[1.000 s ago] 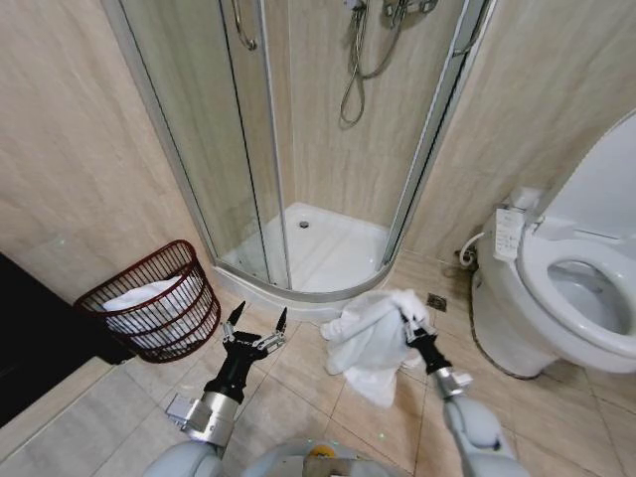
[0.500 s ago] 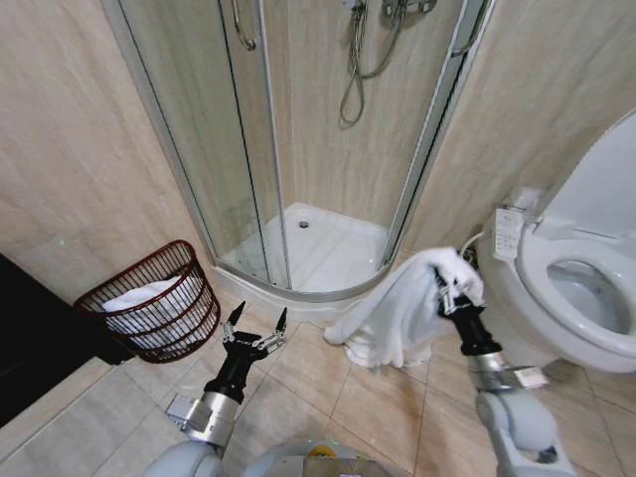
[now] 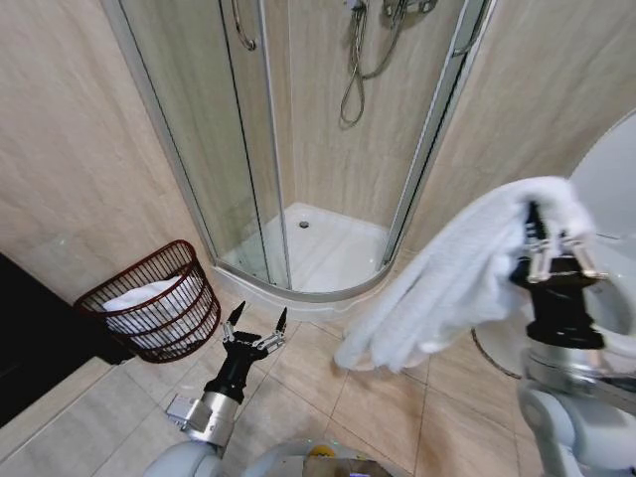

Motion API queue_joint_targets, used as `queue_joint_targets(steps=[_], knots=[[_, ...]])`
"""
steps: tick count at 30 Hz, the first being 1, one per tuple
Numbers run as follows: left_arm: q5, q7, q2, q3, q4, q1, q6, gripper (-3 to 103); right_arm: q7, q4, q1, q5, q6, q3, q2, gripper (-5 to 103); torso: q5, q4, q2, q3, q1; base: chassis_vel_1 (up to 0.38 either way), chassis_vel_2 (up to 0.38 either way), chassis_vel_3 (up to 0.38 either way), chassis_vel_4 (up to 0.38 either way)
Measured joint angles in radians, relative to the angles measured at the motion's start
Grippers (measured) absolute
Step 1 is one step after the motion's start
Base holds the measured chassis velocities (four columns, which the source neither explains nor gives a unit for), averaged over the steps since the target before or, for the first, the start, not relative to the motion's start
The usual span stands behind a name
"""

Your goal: Discard the used towel into the hamper.

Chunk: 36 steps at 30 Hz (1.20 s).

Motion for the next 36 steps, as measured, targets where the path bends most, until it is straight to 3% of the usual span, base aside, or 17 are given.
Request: queue_joint_targets(steps=[10,24,36], knots=[[0.000,0.000,0.000,0.000,0.000,0.000,0.000,100,0.060,0.033,-0.032,0.043,-0.059,0.080,0.029,9,-0.0001,0.0000,0.000,0.000,0.000,0.000,0.000,0.000,0.000],[0.000,0.000,0.000,0.000,0.000,0.000,0.000,100,0.079,0.029,-0.051,0.047,-0.063,0.102,0.041,9,0.0000,0.0000,0.003,0.003,0.000,0.000,0.000,0.000,0.000],[0.000,0.000,0.000,0.000,0.000,0.000,0.000,100,0.081,0.027,-0.051,0.045,-0.044,0.100,0.042,9,-0.0001,-0.0001,0.047,0.036,0.011,0.000,0.000,0.000,0.000]])
